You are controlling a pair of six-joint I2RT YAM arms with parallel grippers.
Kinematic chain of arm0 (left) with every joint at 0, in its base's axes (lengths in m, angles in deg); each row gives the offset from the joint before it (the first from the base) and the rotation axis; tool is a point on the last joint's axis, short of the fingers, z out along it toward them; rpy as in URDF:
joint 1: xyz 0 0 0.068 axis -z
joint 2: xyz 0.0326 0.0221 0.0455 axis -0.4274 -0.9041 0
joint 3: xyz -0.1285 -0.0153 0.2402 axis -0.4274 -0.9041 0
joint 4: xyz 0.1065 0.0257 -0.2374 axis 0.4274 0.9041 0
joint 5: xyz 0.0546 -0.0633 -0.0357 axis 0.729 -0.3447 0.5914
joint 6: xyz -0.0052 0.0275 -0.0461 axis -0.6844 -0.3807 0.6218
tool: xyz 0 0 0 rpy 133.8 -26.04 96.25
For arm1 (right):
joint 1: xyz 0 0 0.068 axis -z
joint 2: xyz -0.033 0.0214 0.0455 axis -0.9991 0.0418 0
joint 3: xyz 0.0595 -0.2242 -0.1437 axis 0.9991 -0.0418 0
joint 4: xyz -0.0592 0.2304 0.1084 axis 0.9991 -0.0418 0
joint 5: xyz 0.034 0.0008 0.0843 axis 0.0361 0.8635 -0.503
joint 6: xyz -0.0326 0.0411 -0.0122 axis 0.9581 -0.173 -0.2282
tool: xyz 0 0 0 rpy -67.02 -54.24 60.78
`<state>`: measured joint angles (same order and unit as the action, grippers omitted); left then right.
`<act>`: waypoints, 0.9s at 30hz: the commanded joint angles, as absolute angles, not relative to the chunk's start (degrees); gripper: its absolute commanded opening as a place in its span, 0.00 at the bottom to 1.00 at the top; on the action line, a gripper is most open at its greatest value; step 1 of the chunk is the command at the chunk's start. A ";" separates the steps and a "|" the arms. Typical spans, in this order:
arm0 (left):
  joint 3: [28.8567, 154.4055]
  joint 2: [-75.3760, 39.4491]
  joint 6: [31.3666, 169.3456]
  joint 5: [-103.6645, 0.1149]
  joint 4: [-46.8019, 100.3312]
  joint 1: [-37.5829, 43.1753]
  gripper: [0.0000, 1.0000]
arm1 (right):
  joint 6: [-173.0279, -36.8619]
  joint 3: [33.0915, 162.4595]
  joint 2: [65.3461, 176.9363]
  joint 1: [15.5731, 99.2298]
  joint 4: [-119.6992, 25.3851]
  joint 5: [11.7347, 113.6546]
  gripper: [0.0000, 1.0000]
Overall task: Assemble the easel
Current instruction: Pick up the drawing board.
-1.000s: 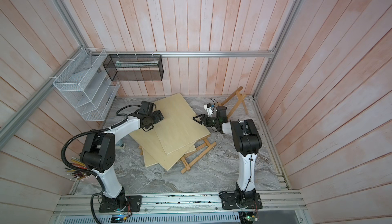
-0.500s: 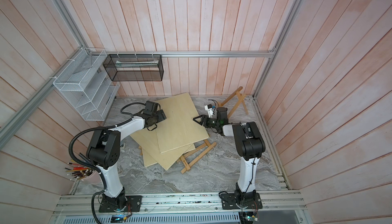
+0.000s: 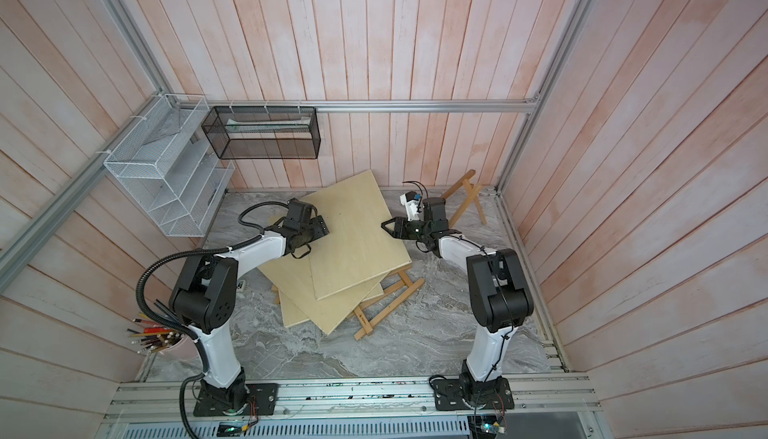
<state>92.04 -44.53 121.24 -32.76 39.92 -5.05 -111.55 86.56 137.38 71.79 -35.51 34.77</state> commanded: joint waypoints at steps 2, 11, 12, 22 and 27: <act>88.89 -47.91 123.68 -43.24 47.52 -1.84 0.82 | -112.30 90.30 132.87 66.27 -31.08 27.76 0.35; 88.93 -47.65 124.08 -42.62 46.96 -0.89 0.82 | -121.60 91.76 130.45 61.73 -27.44 25.41 0.33; 88.85 -47.74 124.16 -42.70 46.79 -0.73 0.82 | -121.42 92.64 130.51 60.98 -28.83 26.35 0.33; 88.71 -46.56 126.13 -43.24 46.12 -0.09 0.82 | -118.92 100.27 132.00 58.54 -44.22 34.18 0.07; 88.80 -41.28 127.14 -44.74 46.76 -1.58 0.84 | -115.24 103.06 130.28 58.79 -49.58 36.81 0.00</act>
